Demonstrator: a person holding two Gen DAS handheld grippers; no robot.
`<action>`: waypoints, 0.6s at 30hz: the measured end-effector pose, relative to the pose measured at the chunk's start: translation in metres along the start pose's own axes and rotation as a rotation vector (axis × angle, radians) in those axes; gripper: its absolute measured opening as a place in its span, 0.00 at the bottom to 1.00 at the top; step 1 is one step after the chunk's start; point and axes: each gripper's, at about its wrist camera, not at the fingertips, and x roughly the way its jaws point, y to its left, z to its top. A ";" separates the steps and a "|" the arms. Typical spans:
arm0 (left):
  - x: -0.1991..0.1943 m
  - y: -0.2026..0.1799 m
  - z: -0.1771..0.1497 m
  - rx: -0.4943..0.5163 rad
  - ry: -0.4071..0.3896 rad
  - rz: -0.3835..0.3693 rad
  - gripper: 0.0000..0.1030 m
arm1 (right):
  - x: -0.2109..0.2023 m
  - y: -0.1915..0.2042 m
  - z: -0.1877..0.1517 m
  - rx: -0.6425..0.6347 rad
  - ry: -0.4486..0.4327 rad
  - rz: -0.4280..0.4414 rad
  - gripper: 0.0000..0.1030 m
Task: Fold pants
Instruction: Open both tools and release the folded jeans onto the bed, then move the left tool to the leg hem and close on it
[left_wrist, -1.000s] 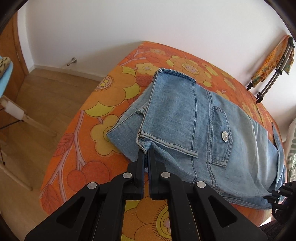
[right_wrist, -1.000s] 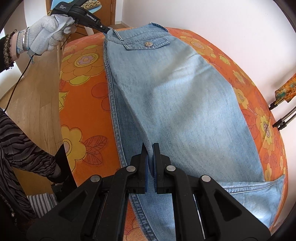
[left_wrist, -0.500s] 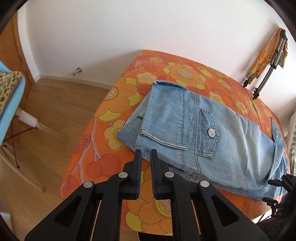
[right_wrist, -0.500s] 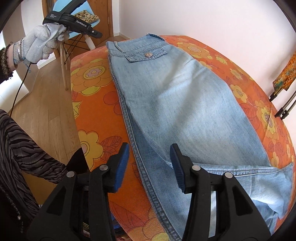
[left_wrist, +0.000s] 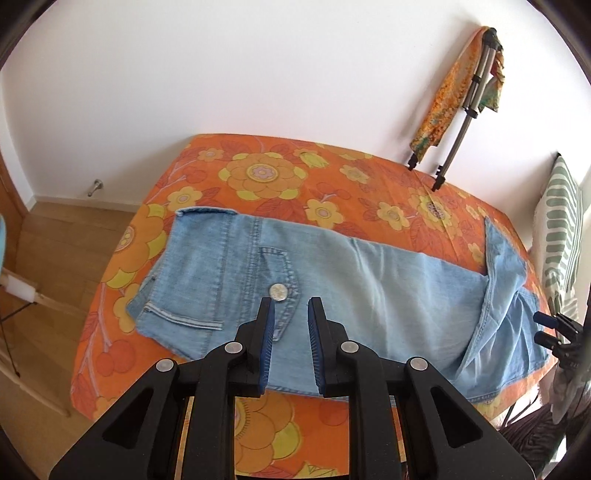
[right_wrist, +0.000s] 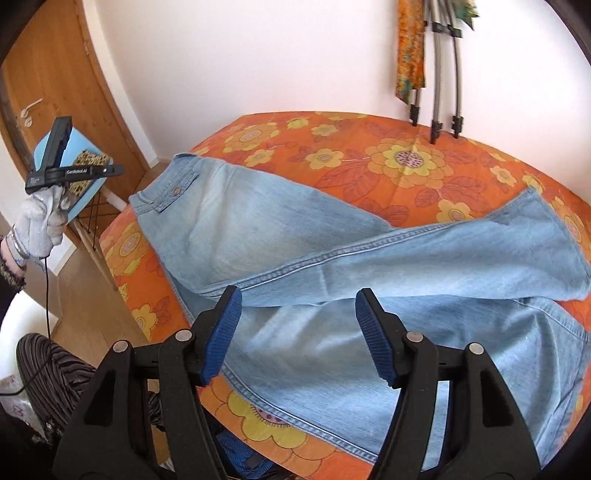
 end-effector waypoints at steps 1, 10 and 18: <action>0.005 -0.014 0.003 0.016 0.003 -0.024 0.16 | -0.005 -0.018 -0.001 0.046 -0.010 -0.019 0.65; 0.061 -0.151 0.023 0.167 0.065 -0.207 0.20 | -0.034 -0.147 -0.022 0.368 -0.091 -0.150 0.65; 0.133 -0.275 0.038 0.287 0.151 -0.310 0.33 | -0.064 -0.222 -0.036 0.465 -0.111 -0.340 0.65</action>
